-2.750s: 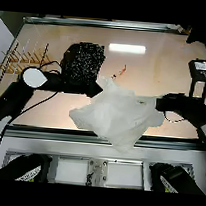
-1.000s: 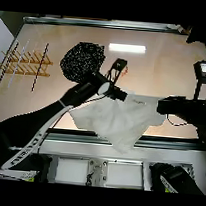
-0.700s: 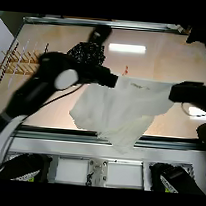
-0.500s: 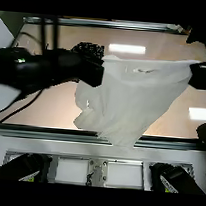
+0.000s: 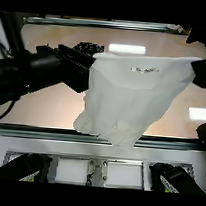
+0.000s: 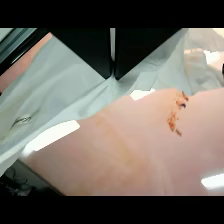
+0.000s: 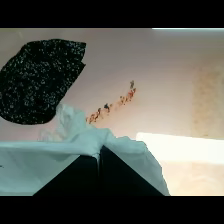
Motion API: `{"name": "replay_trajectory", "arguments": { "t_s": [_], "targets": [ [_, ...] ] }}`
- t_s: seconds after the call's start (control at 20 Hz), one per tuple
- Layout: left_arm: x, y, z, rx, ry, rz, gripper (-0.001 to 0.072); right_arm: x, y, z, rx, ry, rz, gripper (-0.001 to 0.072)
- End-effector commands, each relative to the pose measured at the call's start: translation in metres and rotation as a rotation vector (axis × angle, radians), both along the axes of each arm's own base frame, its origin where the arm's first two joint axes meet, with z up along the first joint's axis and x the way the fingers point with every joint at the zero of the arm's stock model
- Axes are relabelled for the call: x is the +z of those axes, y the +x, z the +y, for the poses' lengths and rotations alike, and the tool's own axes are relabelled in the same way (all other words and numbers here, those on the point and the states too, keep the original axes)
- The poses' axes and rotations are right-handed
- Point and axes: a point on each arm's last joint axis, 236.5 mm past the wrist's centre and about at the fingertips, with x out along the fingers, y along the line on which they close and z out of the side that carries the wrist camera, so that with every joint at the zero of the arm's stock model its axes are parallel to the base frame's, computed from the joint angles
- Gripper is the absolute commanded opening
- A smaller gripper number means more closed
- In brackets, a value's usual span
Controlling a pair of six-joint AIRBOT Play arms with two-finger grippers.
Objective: Fold the clothes and pants, and hang the long-sleeved shirts on hangers.
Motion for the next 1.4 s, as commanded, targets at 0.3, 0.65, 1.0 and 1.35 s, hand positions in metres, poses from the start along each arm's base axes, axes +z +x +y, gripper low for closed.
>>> {"name": "replay_trajectory", "arguments": {
  "t_s": [0.3,0.65,1.0,1.35],
  "targets": [
    [-0.235,0.006,0.019,0.077,0.415,0.515,0.0011,-0.194,-0.010,-0.008,-0.081,-0.145,0.496,0.0006],
    [-0.260,-0.007,-0.012,0.005,0.320,0.604,0.0011,-0.203,-0.008,-0.007,-0.083,-0.140,0.500,0.0006],
    [-0.253,-0.015,-0.006,-0.026,0.343,0.586,0.0024,-0.203,-0.008,-0.006,-0.082,-0.138,0.501,0.0008],
    [-0.203,-0.006,0.015,0.021,0.157,0.562,0.0692,-0.203,-0.008,-0.006,-0.082,-0.139,0.501,0.0008]
  ]
}}
